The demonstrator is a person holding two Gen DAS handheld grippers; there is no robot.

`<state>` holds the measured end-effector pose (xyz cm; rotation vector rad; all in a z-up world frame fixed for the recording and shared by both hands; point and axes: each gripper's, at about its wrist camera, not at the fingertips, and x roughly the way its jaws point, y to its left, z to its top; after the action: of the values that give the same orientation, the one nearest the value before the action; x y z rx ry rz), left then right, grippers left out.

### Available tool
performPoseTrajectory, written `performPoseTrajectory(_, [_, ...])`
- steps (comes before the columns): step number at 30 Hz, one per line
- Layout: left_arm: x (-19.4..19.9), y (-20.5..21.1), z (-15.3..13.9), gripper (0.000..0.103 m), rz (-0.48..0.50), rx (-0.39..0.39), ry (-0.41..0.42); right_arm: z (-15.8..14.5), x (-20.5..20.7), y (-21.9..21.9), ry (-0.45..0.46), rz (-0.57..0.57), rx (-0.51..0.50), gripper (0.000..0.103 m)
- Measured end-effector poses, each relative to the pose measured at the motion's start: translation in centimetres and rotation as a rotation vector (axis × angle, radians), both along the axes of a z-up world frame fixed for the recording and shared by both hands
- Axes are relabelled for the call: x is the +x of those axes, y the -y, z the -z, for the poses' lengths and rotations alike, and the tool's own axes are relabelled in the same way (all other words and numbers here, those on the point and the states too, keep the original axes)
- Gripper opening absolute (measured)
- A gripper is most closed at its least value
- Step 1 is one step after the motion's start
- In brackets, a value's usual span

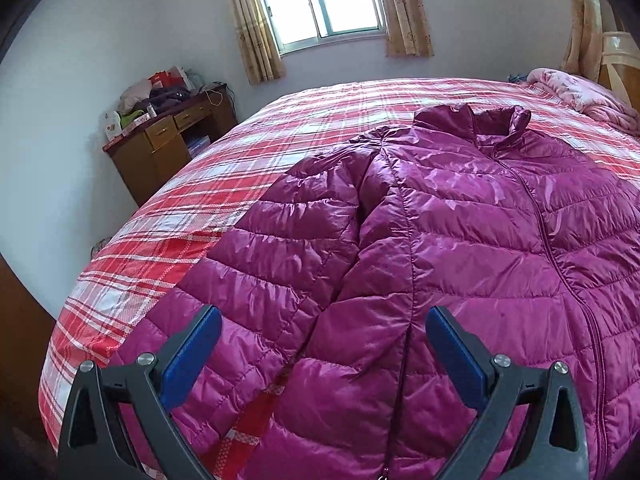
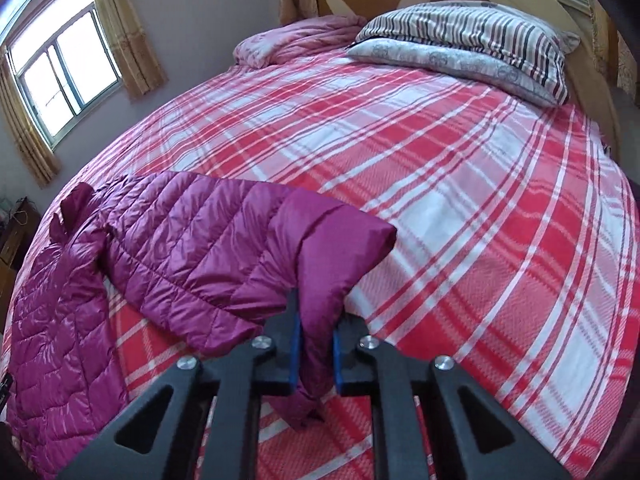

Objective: Fold large clothes
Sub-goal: 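Lift the sleeve and fold it across the jacket front, then open the right gripper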

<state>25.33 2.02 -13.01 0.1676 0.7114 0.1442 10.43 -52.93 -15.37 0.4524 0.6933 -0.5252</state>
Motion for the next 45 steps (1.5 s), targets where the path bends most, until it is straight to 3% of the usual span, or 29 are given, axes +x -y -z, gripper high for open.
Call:
performPoseTrajectory(8, [1.1,-1.1,-0.7,0.102,0.009,-0.012,0.002,-7.9,4.3,-2.1,0.100,-0.047,-0.242,0.012])
performPoseTrajectory(18, [3.0,-3.3,-1.1,0.102,-0.024,-0.003,0.001,-14.2,9.3,-10.9,0.172,-0.221,-0.465,0.011])
performPoseTrajectory(31, [5.4,-5.4,-0.6,0.102,-0.062,0.009,0.004,-17.0,13.3,-20.0,0.188,-0.413,-0.583,0.011])
performPoseTrajectory(45, [6.3,-7.1,-0.4,0.102,-0.067,0.009,0.010,-15.0,18.4,-31.9,0.188,-0.688,-0.672,0.010])
